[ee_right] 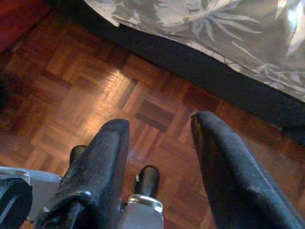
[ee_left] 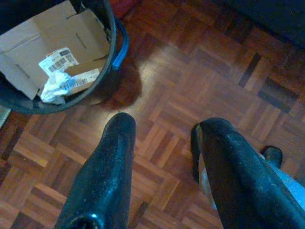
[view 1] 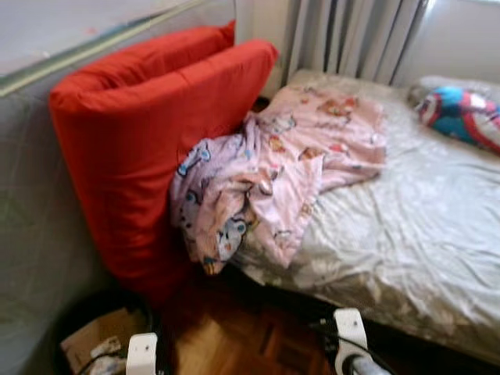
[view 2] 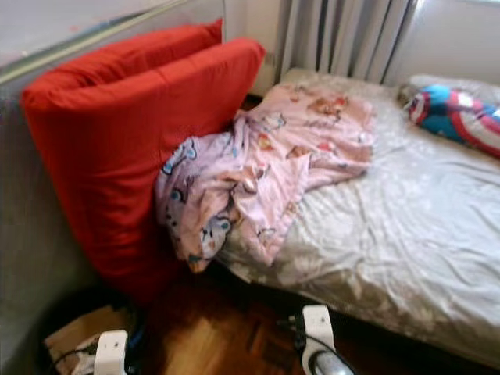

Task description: Clean up the room

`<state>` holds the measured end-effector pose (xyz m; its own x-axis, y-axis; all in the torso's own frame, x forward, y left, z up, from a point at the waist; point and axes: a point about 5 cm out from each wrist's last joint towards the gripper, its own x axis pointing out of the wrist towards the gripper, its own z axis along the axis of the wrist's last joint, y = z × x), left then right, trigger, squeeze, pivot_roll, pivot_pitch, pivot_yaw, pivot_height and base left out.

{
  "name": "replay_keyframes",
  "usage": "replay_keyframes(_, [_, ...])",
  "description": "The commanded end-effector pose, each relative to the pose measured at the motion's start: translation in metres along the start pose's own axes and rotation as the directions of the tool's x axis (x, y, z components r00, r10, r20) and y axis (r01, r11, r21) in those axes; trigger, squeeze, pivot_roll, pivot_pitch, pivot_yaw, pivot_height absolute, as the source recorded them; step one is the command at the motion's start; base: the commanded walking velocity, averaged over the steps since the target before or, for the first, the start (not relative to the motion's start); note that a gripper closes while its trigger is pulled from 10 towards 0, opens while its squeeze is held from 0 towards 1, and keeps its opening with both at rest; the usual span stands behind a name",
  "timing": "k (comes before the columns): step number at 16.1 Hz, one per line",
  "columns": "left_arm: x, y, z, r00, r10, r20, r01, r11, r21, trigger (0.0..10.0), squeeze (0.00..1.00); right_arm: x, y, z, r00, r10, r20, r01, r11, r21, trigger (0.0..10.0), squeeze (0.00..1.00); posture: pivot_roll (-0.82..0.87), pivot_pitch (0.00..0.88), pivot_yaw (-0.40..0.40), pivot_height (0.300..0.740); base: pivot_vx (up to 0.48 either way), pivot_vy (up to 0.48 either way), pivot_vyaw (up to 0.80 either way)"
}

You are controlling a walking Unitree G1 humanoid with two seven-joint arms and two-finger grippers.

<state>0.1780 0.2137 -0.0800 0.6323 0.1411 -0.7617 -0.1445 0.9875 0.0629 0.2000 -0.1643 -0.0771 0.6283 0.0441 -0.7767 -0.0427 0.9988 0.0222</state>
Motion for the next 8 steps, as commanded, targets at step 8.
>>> replay_keyframes(8, [0.000,0.007,0.000,1.000,-0.009,-0.015,0.009,1.000,0.019,10.0,0.00,0.001,0.009,-0.001,1.000,0.016,0.001,-0.016,1.000,-0.018,10.0,0.00,0.06,0.064,0.011,0.740,0.248,0.000,0.00])
